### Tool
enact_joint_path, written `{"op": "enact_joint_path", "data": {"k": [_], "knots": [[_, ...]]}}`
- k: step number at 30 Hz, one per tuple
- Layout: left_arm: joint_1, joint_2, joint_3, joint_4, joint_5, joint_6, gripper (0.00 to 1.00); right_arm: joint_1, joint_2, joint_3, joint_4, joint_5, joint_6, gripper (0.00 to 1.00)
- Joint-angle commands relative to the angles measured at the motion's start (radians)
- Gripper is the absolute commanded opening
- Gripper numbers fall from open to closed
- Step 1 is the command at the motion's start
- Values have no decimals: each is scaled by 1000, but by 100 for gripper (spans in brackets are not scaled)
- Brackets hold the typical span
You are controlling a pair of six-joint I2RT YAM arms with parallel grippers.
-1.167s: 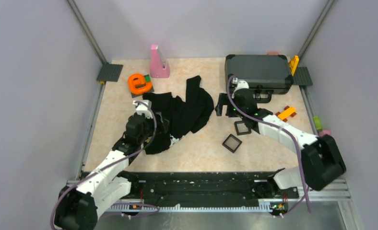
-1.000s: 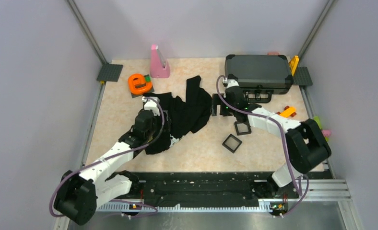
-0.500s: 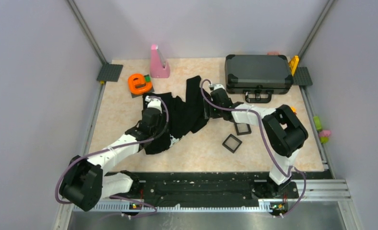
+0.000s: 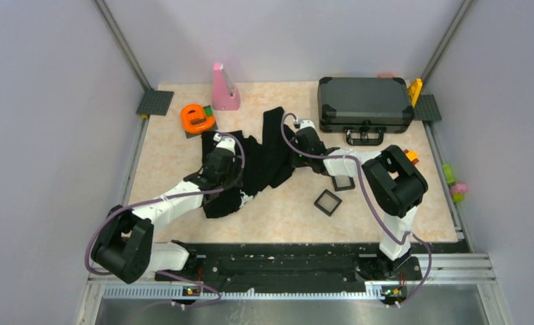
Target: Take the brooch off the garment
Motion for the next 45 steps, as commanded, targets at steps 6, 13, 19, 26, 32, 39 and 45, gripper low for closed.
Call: {"op": "enact_joint_path", "data": {"k": [6, 13, 19, 26, 32, 39, 45], "knots": [[-80, -53, 56, -56, -56, 41, 64, 16, -54, -81, 131, 10, -2, 0], [-152, -32, 71, -54, -113, 76, 58, 16, -75, -105, 153, 16, -13, 0], [-153, 74, 161, -157, -139, 14, 55, 16, -93, -126, 166, 31, -12, 0], [-153, 145, 229, -277, -176, -65, 48, 16, -113, -135, 162, 66, -18, 0], [-154, 164, 238, -334, -145, -90, 28, 16, -113, -133, 157, 77, -20, 0], [-102, 59, 264, -353, -116, -107, 0, 12, -156, -126, 114, 165, -29, 0], [93, -147, 264, -332, 157, -126, 0, -67, -287, -53, -49, 148, -13, 0]]}}
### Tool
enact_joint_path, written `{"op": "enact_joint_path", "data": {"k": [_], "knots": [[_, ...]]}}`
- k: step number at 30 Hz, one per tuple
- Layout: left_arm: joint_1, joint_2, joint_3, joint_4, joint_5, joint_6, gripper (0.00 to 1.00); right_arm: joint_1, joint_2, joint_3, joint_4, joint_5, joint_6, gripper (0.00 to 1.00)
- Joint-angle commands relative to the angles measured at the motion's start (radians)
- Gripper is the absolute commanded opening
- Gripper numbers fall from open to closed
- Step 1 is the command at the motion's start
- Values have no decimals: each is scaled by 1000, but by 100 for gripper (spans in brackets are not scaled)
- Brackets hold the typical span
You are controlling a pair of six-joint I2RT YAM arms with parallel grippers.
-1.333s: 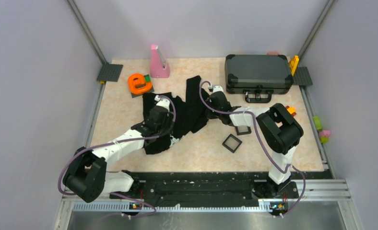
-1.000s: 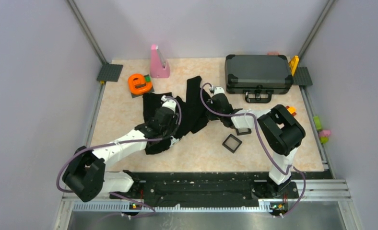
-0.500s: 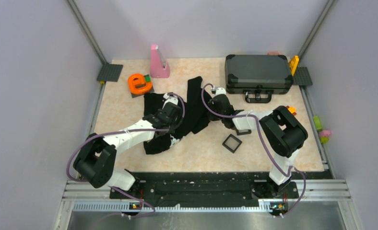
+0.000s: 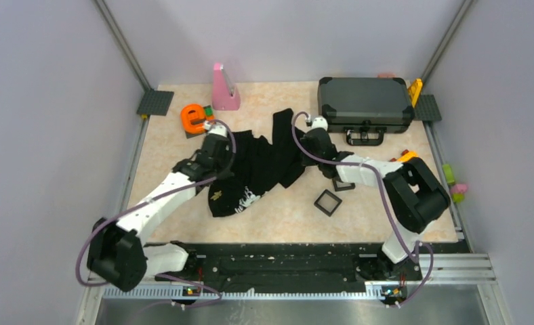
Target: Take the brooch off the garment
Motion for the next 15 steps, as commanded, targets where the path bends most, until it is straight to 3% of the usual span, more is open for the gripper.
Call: {"op": "enact_joint_path", "data": {"k": [1, 9, 15], "knots": [[145, -159, 47, 13, 207, -31, 0, -82, -145, 94, -126, -6, 3, 0], [278, -350, 58, -1, 246, -77, 0, -180, -290, 235, -319, -45, -10, 0], [303, -459, 134, -117, 146, -78, 0, -195, -380, 357, -447, -60, -33, 0]]}}
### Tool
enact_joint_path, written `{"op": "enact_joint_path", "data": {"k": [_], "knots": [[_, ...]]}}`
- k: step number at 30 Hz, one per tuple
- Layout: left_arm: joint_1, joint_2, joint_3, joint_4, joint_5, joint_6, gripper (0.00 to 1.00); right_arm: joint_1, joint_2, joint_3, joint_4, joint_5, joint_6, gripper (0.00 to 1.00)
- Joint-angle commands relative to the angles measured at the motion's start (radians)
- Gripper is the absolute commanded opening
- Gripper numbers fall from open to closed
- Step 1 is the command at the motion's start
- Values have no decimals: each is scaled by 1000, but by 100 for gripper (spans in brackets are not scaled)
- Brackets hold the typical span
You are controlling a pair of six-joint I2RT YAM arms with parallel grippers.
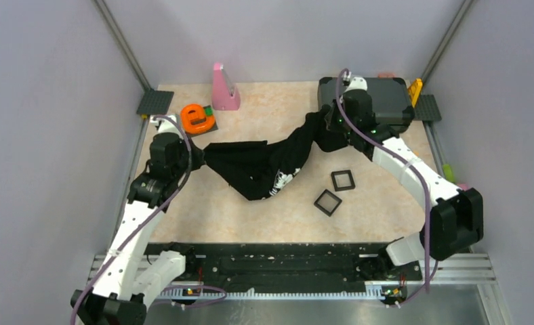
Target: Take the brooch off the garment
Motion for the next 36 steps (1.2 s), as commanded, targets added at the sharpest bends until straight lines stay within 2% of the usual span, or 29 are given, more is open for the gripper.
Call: {"op": "enact_joint_path", "data": {"k": [1, 3, 9, 13, 20, 23, 25, 27, 29, 32, 33, 34, 35, 36], "knots": [[16, -102, 83, -60, -69, -10, 0, -7, -121, 99, -90, -15, -24, 0], [18, -135, 102, -89, -97, -6, 0, -8, -173, 104, -113, -11, -28, 0], [18, -174, 156, -168, -17, -18, 0, -8, -270, 104, -189, -44, -24, 0], [18, -255, 175, -212, -81, -32, 0, -8, -309, 82, -243, -112, -35, 0], [18, -218, 425, -444, -132, -71, 0, -8, -398, 133, -488, -183, 17, 0], [18, -222, 473, -514, -197, -107, 0, -7, -457, 162, -543, -144, 25, 0], [18, -228, 459, -489, -238, -112, 0, -9, -422, 227, -573, -58, 3, 0], [18, -188, 437, -453, -243, -107, 0, -29, -317, 325, -621, 8, -34, 0], [18, -104, 425, -430, -243, -113, 0, -85, -181, 416, -643, -24, -50, 0], [36, 34, 383, -377, -248, -157, 0, -138, -7, 473, -552, -85, -55, 0], [47, 75, 363, -359, -245, -189, 0, -148, 58, 494, -516, -93, -52, 3], [71, 116, 344, -339, -215, -213, 0, -155, 125, 525, -504, -104, -52, 14], [85, 154, 319, -306, -179, -224, 0, -156, 192, 576, -519, -131, -72, 30], [90, 180, 286, -266, -143, -230, 0, -153, 254, 627, -560, -194, -104, 52]]}}
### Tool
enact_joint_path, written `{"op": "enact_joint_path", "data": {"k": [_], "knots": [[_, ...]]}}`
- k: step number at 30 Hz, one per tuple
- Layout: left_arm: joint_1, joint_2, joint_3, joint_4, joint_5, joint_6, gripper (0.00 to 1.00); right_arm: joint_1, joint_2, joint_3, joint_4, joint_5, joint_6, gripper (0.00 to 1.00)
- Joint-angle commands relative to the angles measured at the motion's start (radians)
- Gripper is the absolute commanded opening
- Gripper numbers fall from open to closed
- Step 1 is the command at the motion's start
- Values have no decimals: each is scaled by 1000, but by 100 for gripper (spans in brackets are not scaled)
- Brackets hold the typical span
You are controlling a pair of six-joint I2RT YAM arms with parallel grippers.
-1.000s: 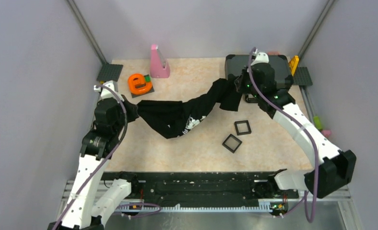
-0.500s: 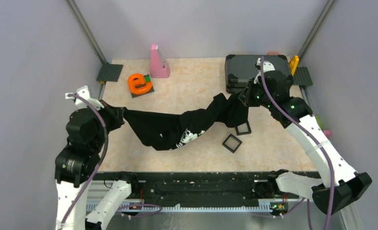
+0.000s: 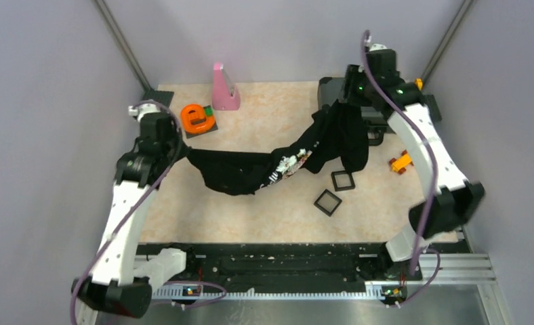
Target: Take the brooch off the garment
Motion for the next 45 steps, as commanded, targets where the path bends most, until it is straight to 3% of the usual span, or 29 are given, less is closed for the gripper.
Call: {"op": "enact_joint_path", "data": {"k": [1, 3, 6, 11, 13, 17, 27, 42, 43, 45], "knots": [[43, 141, -128, 180, 78, -107, 0, -1, 263, 128, -31, -165, -91, 65], [43, 157, -212, 269, 134, -105, 0, 74, 255, 74, 6, -153, -138, 87], [43, 135, -343, 371, 172, -88, 0, 222, 162, -145, 147, -54, -178, 95], [43, -16, -542, 440, 162, -78, 0, 394, 111, -386, 337, 2, -29, 85], [43, -81, -584, 438, 152, -87, 0, 473, 112, -442, 406, 135, 37, 84], [43, -167, -625, 406, 155, -117, 0, 632, 179, -429, 461, 410, 114, 71], [43, -248, -656, 368, 153, -127, 0, 737, 458, -143, 411, 345, 158, 60], [43, -260, -625, 337, 126, -102, 0, 752, 625, -123, 448, 328, 186, 55], [43, -261, -624, 337, 126, -101, 0, 752, 634, -120, 444, 335, 185, 53], [43, -255, -622, 341, 126, -102, 0, 751, 641, -101, 423, 351, 179, 34]]}}
